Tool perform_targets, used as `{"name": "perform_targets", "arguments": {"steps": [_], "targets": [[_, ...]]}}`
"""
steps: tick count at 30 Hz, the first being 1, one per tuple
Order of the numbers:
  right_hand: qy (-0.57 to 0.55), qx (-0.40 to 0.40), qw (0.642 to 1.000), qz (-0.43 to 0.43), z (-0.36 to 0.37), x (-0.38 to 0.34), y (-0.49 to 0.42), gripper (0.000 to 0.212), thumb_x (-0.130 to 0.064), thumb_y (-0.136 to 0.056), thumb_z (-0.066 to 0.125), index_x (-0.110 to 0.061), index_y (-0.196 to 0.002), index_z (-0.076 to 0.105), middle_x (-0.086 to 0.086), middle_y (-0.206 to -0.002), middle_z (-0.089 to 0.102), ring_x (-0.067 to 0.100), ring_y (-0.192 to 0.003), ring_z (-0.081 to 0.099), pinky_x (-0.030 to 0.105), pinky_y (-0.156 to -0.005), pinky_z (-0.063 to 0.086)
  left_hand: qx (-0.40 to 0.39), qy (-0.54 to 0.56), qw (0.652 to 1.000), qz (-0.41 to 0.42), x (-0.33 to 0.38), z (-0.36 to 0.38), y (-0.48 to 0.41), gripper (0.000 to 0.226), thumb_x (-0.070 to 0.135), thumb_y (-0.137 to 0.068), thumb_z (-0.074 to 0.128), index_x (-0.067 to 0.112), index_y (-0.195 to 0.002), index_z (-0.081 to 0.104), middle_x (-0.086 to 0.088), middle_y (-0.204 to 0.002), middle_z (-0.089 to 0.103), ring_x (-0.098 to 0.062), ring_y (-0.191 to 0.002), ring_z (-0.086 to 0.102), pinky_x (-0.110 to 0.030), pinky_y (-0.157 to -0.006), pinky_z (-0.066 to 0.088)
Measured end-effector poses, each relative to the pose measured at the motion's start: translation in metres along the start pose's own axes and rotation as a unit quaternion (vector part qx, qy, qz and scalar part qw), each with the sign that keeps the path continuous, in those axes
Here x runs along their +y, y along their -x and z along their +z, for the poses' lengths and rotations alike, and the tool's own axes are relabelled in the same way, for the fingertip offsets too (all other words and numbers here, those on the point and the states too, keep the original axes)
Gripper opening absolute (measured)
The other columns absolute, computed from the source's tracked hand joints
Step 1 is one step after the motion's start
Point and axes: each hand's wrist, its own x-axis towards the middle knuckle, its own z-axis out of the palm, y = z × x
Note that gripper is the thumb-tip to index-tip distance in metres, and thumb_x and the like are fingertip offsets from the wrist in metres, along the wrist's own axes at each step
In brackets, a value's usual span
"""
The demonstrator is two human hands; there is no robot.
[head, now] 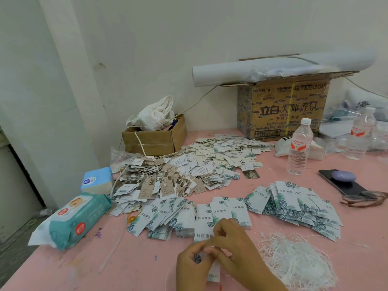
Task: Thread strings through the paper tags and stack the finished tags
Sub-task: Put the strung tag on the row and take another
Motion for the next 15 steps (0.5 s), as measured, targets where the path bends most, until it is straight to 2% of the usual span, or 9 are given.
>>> {"name": "perform_targets", "arguments": {"steps": [3,7,11,15], "targets": [[-0.023,0.039,0.999,-0.01,0.002,-0.002,0.001,0.034,-0.047,-0.097,0.043,-0.03,-0.091,0.072,-0.008,-0.083,0.043,0.003,-0.077,0.038,0.017,-0.061,0.033,-0.005,0.036,0.999,-0.019,0.002,-0.002,0.0,0.03,-0.001,-0.08,0.074,0.026,-0.069,0.079,-0.003,-0.068,0.075,-0.005,-0.058,0.066,-0.015,-0.055,0.047],[-0.084,0.142,0.985,0.05,-0.002,0.001,0.001,0.034,-0.045,-0.099,0.039,-0.032,-0.111,0.069,-0.008,-0.083,0.053,0.004,-0.078,0.049,0.019,-0.063,0.044,0.003,0.039,0.999,-0.028,0.005,-0.001,0.003,0.019,0.014,-0.074,0.082,0.032,-0.066,0.079,0.005,-0.074,0.076,-0.003,-0.062,0.068,-0.015,-0.058,0.047],[-0.167,0.234,0.943,0.167,-0.01,0.002,-0.003,0.042,-0.052,-0.098,0.036,-0.031,-0.107,0.071,-0.014,-0.082,0.061,0.006,-0.077,0.057,0.015,-0.064,0.045,0.019,0.043,0.998,-0.043,0.006,-0.001,0.004,0.007,0.026,-0.071,0.081,0.033,-0.072,0.08,0.014,-0.083,0.076,-0.004,-0.077,0.071,-0.016,-0.066,0.05],[-0.252,0.286,0.891,0.246,-0.01,0.009,-0.002,0.034,-0.031,-0.101,0.038,-0.026,-0.103,0.072,-0.004,-0.082,0.065,0.008,-0.072,0.059,0.015,-0.061,0.048,0.015,0.025,0.999,-0.033,0.005,-0.001,0.005,0.01,0.026,-0.073,0.081,0.036,-0.07,0.079,0.017,-0.083,0.075,0.002,-0.076,0.068,-0.017,-0.071,0.052]]}}
